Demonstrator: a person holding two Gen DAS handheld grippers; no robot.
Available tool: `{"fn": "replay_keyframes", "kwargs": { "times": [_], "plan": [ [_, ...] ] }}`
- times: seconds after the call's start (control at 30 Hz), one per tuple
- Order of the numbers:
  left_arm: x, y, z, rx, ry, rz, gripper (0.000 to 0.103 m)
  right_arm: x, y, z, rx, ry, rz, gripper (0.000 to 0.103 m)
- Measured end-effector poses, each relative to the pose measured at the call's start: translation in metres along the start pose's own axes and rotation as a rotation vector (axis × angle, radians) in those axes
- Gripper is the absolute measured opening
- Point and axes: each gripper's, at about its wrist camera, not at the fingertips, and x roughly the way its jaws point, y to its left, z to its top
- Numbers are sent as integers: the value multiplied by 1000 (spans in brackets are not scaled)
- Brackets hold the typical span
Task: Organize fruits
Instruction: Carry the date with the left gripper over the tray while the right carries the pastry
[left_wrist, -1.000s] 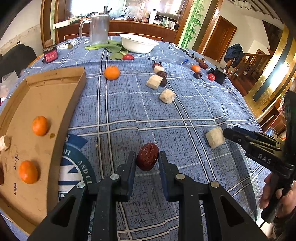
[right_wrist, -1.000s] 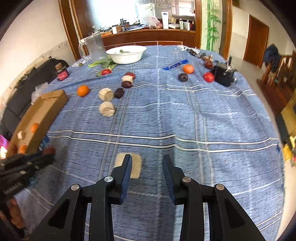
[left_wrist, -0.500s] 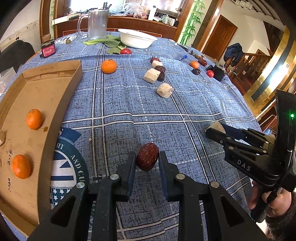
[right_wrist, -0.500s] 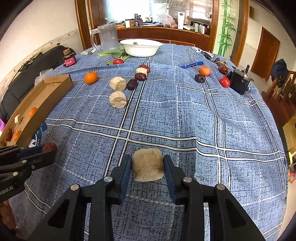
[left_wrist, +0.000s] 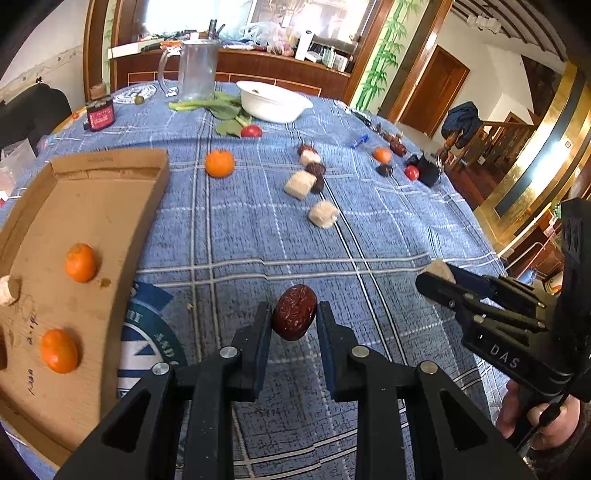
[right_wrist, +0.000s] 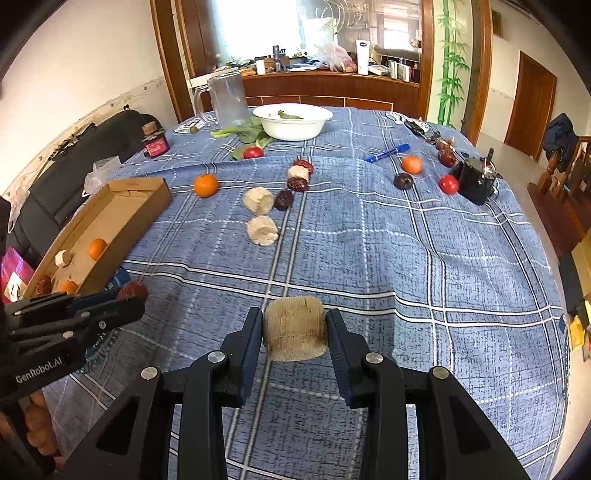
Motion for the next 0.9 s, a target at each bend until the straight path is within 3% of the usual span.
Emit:
{"fn": "replay_keyframes", "kwargs": {
  "times": [0.47, 0.9],
  "plan": [
    [-34, 55, 11, -82, -68, 58, 24, 11, 52, 31, -58, -12, 65, 38],
    [-69, 137, 8, -203, -114, 180, 24, 35, 130, 67, -133, -4, 184, 38]
  ]
}}
